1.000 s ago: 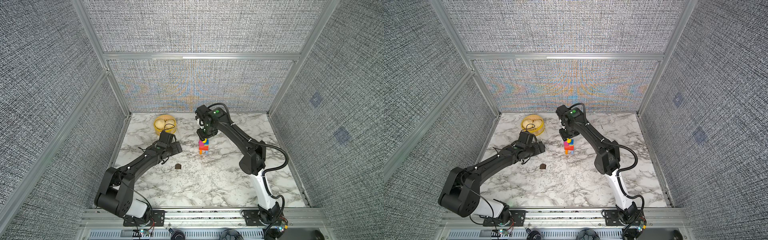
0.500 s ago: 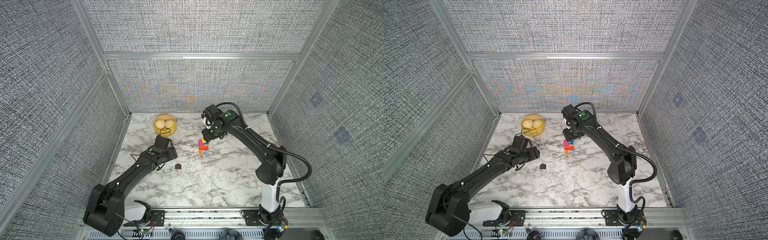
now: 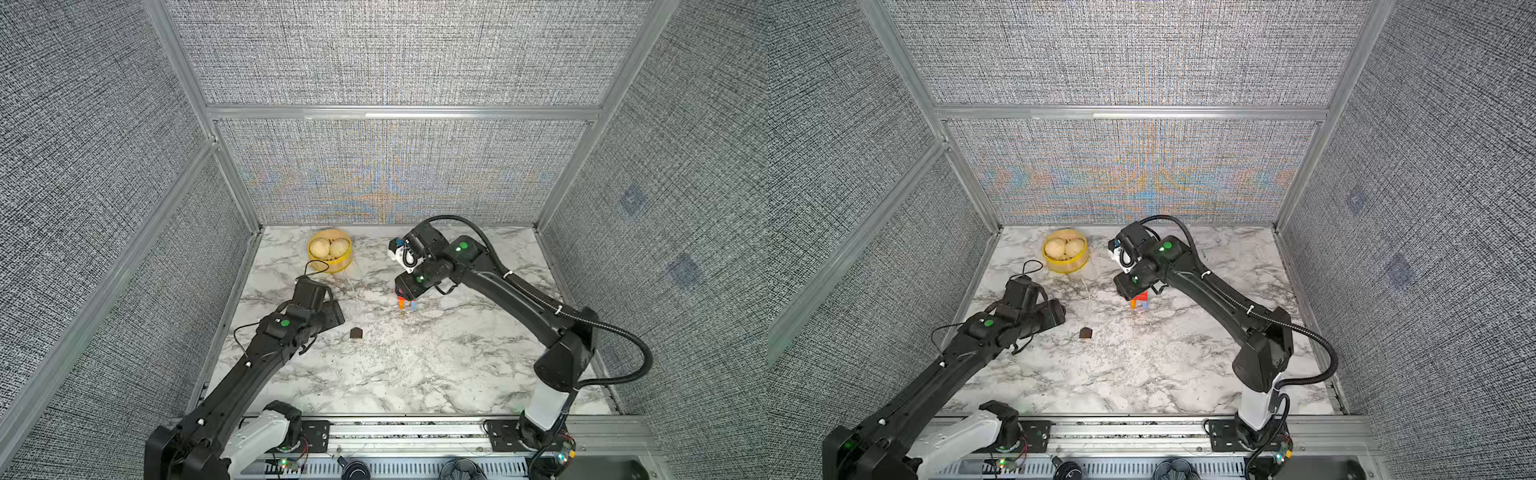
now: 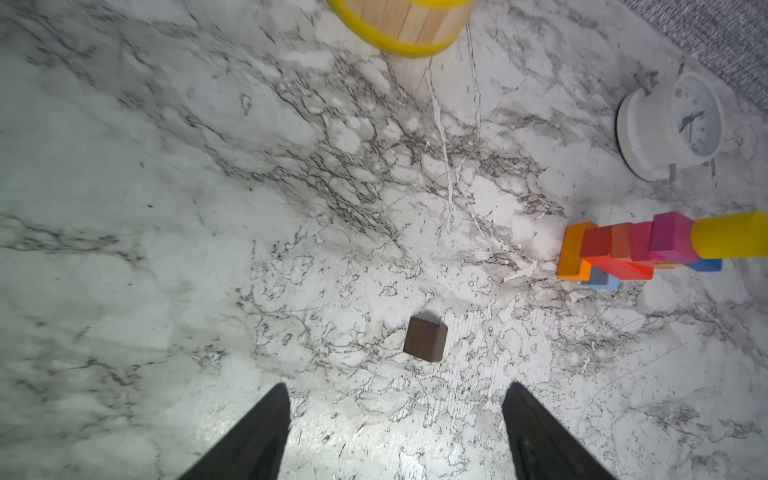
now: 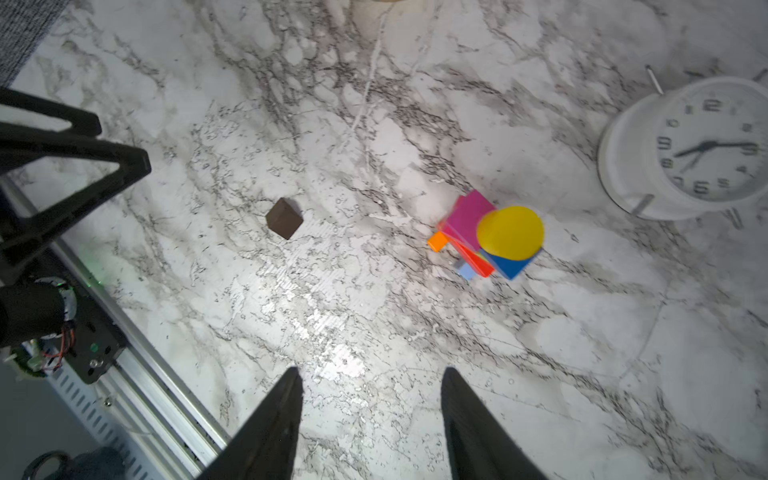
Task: Build the wood block tower
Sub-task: 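Set the yellow cylinder on the stack top and open the right gripper, then move the right gripper down to the brown cube and close on it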
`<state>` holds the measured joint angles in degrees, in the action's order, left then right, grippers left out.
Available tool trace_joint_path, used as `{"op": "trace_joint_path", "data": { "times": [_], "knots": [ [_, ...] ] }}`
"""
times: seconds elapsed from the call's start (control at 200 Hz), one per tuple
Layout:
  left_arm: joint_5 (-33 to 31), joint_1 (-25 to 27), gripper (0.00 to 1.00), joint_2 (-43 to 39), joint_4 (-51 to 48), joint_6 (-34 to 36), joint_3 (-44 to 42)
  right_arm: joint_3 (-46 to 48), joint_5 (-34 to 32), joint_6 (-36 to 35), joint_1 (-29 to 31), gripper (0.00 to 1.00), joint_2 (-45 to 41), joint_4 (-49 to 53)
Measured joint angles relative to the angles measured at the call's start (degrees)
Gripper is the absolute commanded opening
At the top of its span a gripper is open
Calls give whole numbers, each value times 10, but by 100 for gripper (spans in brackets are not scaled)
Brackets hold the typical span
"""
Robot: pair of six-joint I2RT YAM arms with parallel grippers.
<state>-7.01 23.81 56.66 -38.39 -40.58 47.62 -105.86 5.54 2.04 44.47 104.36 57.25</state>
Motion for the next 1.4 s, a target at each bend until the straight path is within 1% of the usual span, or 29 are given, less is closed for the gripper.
{"op": "trace_joint_path", "data": {
  "times": [0.185,0.34,0.535,0.835,1.13,1.401],
  "knots": [
    [-63,0,87,-92,-49,13,26,-57,9,-41,50,55,69,0],
    [-98,0,88,-111,-83,24,58,-101,18,-71,75,54,138,-5],
    [-120,-1,89,-133,-115,33,66,-119,27,-106,101,52,201,-29],
    [-132,-2,89,-134,-131,47,73,-137,42,-139,109,44,269,-64],
    [-140,-2,90,-123,-129,61,75,-158,52,-168,112,43,325,-66],
    [-140,-2,90,-116,-127,67,75,-158,52,-184,115,43,345,-64]
  ]
}}
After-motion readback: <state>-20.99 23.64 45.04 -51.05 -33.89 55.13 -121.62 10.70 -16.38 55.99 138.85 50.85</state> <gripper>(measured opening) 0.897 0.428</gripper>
